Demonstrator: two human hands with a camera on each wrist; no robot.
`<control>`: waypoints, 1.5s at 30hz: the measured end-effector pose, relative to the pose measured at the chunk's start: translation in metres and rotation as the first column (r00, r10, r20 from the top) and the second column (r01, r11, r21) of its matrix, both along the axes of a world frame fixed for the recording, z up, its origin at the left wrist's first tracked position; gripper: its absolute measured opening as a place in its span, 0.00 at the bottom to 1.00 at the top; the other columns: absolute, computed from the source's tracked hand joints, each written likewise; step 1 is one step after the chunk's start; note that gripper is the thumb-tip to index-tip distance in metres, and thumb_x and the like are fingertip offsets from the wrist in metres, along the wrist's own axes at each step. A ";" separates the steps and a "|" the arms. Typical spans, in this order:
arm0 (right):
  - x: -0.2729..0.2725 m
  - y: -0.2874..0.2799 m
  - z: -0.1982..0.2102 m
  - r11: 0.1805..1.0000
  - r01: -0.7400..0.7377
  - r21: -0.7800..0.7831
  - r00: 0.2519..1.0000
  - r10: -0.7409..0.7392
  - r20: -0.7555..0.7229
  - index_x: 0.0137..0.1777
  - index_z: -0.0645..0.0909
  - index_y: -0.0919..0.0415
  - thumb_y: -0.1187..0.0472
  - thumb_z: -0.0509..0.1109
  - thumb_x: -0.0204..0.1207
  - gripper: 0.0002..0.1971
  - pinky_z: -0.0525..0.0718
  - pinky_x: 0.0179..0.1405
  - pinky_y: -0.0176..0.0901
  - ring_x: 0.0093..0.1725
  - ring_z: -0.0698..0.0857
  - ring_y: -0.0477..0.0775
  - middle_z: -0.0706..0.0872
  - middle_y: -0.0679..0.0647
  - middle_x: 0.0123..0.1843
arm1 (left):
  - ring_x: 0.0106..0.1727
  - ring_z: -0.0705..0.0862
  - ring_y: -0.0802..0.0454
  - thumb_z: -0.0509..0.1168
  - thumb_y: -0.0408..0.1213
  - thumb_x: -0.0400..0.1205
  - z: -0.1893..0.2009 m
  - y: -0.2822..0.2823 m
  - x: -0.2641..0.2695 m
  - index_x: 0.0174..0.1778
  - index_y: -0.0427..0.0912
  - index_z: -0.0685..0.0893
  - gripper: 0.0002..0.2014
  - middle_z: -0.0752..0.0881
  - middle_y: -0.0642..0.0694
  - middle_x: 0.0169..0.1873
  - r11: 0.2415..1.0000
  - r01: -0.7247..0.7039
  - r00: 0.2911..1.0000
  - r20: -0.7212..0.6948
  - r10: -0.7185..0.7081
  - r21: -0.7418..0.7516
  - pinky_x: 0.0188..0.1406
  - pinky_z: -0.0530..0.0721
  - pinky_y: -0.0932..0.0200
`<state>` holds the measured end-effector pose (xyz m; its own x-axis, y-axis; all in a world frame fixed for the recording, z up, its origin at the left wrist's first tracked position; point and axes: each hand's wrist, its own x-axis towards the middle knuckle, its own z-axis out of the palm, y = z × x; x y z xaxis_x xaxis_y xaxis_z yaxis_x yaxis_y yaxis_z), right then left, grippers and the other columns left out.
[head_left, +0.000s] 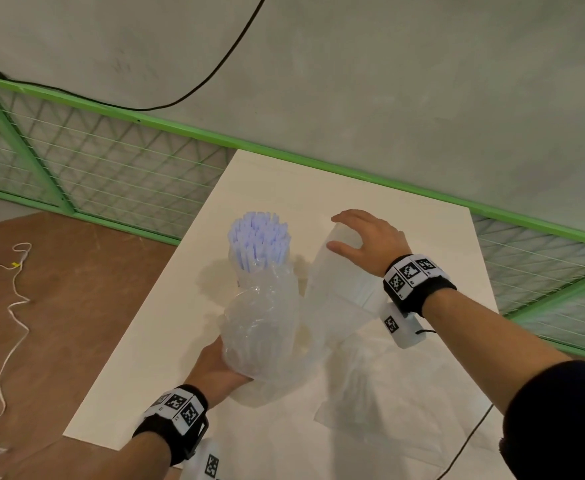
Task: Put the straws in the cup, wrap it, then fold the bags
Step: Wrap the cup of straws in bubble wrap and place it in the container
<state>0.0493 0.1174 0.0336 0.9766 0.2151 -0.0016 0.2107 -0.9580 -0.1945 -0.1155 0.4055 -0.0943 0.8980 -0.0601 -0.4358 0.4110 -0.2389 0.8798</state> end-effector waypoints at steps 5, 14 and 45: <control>0.001 -0.001 0.000 1.000 0.005 -0.002 1.000 -0.005 -0.023 0.76 0.65 0.31 0.33 0.56 0.79 0.26 0.74 0.69 0.70 0.80 0.67 0.50 0.67 0.36 0.81 | 0.49 0.85 0.65 0.87 0.37 0.54 -0.002 0.002 0.001 0.51 0.59 0.81 0.32 0.88 0.59 0.43 1.000 -0.002 1.000 0.008 0.002 0.018 0.48 0.81 0.64; -0.033 0.025 0.042 0.968 -0.248 0.022 0.959 0.243 0.146 0.80 0.66 0.44 0.44 0.57 0.78 0.29 0.60 0.75 0.68 0.83 0.59 0.56 0.63 0.46 0.84 | 0.49 0.87 0.62 0.84 0.48 0.46 -0.001 0.003 0.001 0.50 0.56 0.83 0.35 0.89 0.57 0.43 1.000 -0.012 1.000 -0.001 0.012 0.004 0.48 0.82 0.61; -0.116 0.096 -0.003 0.844 -0.269 0.463 0.963 0.245 0.113 0.66 0.78 0.59 0.70 0.65 0.82 0.14 0.78 0.56 0.38 0.57 0.84 0.54 0.86 0.53 0.61 | 0.47 0.88 0.62 0.87 0.37 0.57 -0.003 0.006 0.001 0.54 0.50 0.85 0.30 0.90 0.58 0.40 0.998 0.034 0.999 0.020 -0.035 0.060 0.43 0.82 0.65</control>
